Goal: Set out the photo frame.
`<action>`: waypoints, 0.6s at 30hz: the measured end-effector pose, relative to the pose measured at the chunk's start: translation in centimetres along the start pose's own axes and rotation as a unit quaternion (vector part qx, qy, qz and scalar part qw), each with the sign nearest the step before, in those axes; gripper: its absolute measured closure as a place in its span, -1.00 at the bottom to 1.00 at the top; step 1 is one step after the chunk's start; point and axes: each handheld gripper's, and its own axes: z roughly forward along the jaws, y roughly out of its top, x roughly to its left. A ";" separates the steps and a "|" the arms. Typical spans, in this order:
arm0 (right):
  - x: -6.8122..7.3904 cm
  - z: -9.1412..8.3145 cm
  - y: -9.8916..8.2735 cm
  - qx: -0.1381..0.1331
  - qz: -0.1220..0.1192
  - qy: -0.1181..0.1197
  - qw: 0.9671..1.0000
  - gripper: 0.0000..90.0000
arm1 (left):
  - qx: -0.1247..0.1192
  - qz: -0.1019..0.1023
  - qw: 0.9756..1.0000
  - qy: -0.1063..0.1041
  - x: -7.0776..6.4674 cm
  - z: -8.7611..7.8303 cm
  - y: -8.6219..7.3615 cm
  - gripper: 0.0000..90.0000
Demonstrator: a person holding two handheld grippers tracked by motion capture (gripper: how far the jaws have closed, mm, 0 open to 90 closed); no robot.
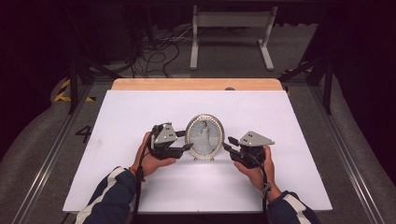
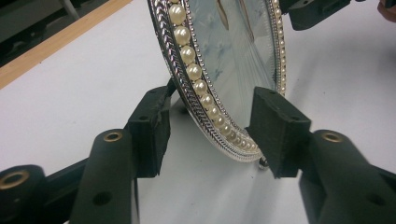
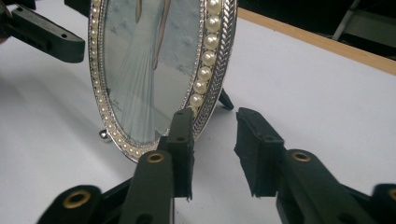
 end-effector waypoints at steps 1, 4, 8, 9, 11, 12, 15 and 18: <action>0.0 0.0 0.0 0.003 -0.003 -0.001 1.000 0.42 | 0.003 0.003 1.000 0.002 -0.1 -0.1 0.0 -0.03; 0.0 0.0 0.1 0.007 -0.009 0.001 1.000 0.32 | 0.007 0.008 1.000 0.007 -0.2 -0.2 -0.1 -0.14; 0.1 0.0 0.1 0.015 -0.023 0.001 1.000 0.16 | 0.008 0.015 1.000 0.016 -0.4 -0.4 -0.2 -0.26; 0.1 -0.1 0.2 0.016 -0.025 0.000 1.000 0.12 | 0.010 0.017 1.000 0.018 -0.4 -0.4 -0.1 -0.29; 0.0 -0.1 0.2 0.017 -0.026 0.001 1.000 0.08 | 0.009 0.018 0.999 0.025 -0.5 -0.4 -0.1 -0.36; 0.0 -0.2 0.2 0.017 -0.029 0.000 0.999 0.05 | 0.010 0.019 0.999 0.027 -0.6 -0.4 -0.1 -0.40; -0.1 -0.2 0.2 0.022 -0.029 -0.007 0.999 -0.08 | 0.011 0.020 0.999 0.027 -0.7 -0.3 -0.2 -0.48; -0.2 -0.4 0.1 0.025 -0.036 -0.013 0.999 -0.17 | 0.012 0.021 0.999 0.031 -0.8 -0.5 -0.4 -0.52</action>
